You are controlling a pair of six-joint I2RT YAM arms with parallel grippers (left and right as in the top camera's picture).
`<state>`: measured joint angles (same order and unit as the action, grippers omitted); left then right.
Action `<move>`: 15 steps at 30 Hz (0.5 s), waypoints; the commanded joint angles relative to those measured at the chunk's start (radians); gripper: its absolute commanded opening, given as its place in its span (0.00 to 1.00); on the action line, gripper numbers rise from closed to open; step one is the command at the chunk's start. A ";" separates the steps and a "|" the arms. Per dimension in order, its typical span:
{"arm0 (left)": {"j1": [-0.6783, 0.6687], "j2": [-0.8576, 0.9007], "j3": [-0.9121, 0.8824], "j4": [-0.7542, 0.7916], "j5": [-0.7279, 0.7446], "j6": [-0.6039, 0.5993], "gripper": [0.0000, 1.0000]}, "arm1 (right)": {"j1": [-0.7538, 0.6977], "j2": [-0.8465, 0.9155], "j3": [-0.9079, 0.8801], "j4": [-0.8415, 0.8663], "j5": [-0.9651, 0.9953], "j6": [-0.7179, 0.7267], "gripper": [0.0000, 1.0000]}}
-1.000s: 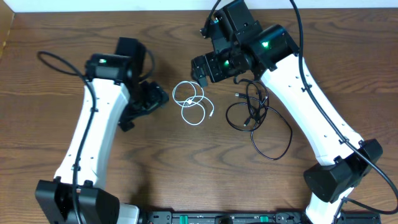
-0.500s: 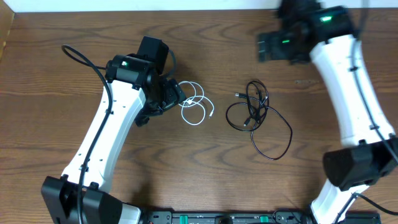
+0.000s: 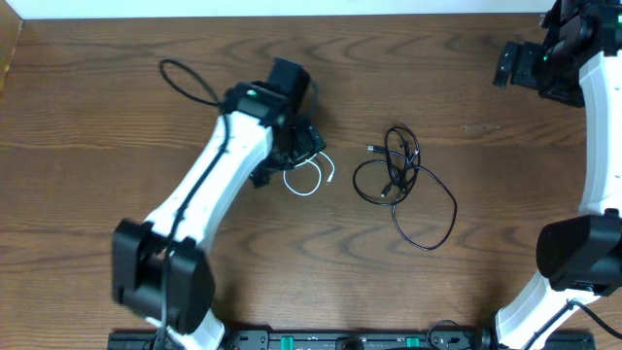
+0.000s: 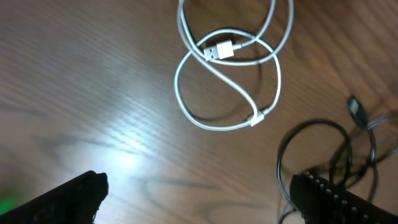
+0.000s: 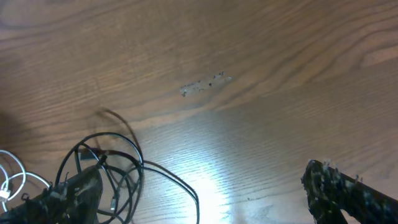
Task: Untangle cables
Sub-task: 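Move the left gripper to the white cable and grasp it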
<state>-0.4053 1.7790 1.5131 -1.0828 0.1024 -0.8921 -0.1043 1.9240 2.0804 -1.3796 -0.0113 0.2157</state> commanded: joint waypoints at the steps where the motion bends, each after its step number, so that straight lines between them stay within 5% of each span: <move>1: -0.018 0.072 -0.006 0.052 -0.006 -0.102 0.93 | -0.002 0.001 0.004 -0.003 -0.010 -0.004 0.99; 15: -0.047 0.208 -0.006 0.176 -0.006 -0.154 0.67 | -0.002 0.001 0.004 -0.004 -0.010 -0.004 0.99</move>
<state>-0.4519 1.9667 1.5131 -0.9104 0.1028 -1.0264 -0.1043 1.9240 2.0804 -1.3800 -0.0147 0.2157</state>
